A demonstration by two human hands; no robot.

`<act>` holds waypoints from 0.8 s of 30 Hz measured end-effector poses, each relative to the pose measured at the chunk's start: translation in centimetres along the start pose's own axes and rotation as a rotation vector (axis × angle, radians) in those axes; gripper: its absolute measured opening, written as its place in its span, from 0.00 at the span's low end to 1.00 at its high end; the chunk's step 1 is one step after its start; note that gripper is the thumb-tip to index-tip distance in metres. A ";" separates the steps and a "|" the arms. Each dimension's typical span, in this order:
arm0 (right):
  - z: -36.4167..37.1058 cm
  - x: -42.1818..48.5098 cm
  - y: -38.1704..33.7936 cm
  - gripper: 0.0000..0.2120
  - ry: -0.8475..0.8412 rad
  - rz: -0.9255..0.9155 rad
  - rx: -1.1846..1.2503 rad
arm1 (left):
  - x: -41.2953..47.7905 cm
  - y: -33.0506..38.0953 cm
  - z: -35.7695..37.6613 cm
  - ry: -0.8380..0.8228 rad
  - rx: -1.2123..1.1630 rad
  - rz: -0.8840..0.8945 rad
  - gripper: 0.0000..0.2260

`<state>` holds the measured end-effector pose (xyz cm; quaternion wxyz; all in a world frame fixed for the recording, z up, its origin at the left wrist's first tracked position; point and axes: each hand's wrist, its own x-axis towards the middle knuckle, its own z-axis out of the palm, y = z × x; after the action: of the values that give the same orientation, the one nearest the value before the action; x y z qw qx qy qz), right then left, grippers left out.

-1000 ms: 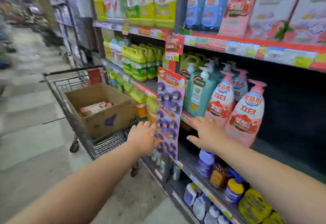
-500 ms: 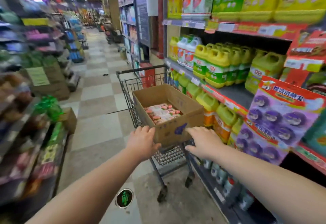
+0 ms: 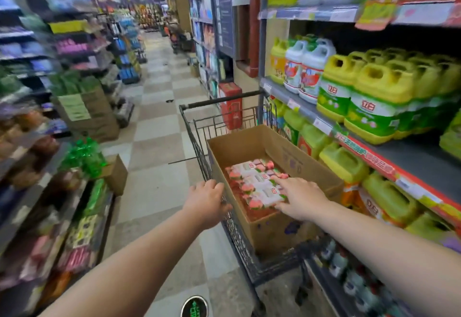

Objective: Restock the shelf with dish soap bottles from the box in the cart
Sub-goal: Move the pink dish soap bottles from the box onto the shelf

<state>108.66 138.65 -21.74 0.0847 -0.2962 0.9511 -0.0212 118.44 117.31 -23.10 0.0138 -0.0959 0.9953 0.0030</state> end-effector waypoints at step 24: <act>9.0 20.8 9.4 0.27 -0.291 0.553 0.348 | 32.5 2.6 12.0 -0.479 0.133 0.487 0.30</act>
<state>88.13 134.68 -34.58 0.2709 -0.0088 0.9555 -0.1167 86.38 113.78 -35.99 0.2521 0.1492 0.9554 -0.0364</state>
